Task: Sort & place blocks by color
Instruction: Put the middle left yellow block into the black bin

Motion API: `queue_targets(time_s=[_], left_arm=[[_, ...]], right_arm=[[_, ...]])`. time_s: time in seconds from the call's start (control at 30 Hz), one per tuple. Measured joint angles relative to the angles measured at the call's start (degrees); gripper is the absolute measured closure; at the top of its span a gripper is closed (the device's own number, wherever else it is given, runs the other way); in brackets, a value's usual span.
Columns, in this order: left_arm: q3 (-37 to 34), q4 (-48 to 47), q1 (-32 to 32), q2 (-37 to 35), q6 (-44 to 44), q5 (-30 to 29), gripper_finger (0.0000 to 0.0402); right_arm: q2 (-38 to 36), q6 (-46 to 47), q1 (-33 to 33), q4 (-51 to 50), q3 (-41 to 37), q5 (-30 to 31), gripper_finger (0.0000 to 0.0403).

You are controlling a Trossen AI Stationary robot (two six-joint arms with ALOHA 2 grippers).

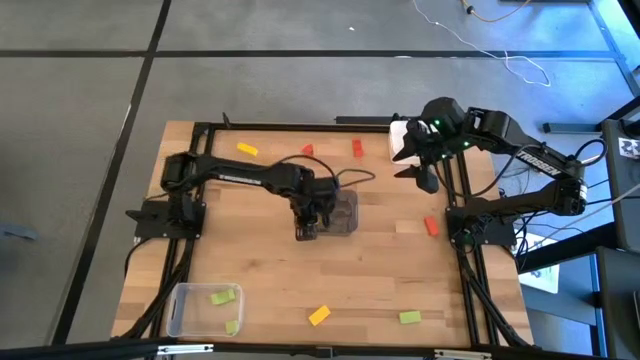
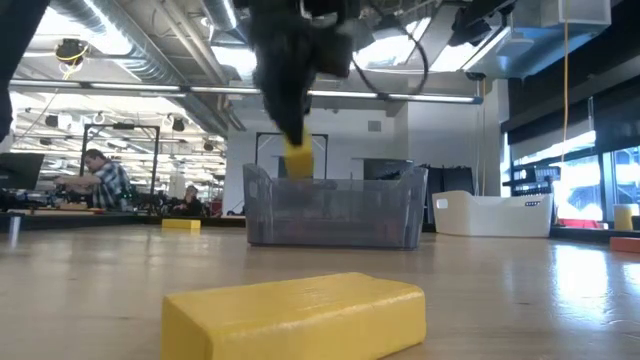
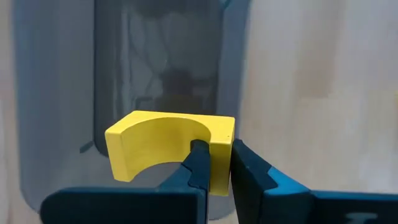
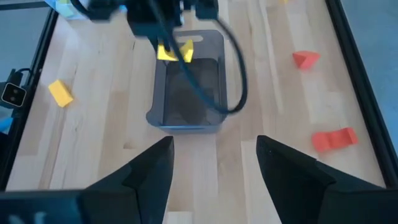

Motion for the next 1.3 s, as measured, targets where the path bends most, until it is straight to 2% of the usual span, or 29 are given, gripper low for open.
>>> queue_targets(time_s=[0.37, 0.57, 0.73, 0.97, 1.13, 1.3], left_arm=[[0.01, 1.72, 0.24, 8.76, 0.11, -1.20, 0.0366], [0.01, 2.15, 0.33, 9.48, 0.10, -1.52, 0.0351], [0.04, 2.58, 0.30, 9.45, -0.79, -4.84, 0.0345], [0.04, 2.57, 1.51, 9.45, -3.44, -1.24, 0.0348], [0.04, 2.61, 1.62, 9.45, -4.50, -1.12, 0.0361], [0.04, 2.71, 1.60, 9.45, -2.30, -2.11, 0.0339]], right_arm=[[0.02, -0.01, 0.00, 0.37, 0.00, 0.00, 0.0173], [0.02, -0.06, 0.00, 0.36, 0.00, -0.02, 0.0173], [0.04, -0.16, 0.00, 0.37, 0.00, 0.00, 0.0173], [0.04, -0.21, 0.00, 0.36, 0.00, 0.00, 0.0173], [0.04, -0.21, 0.00, 0.37, 0.00, 0.00, 0.0173], [0.04, -0.21, 0.00, 0.37, 0.00, 0.00, 0.0173]])
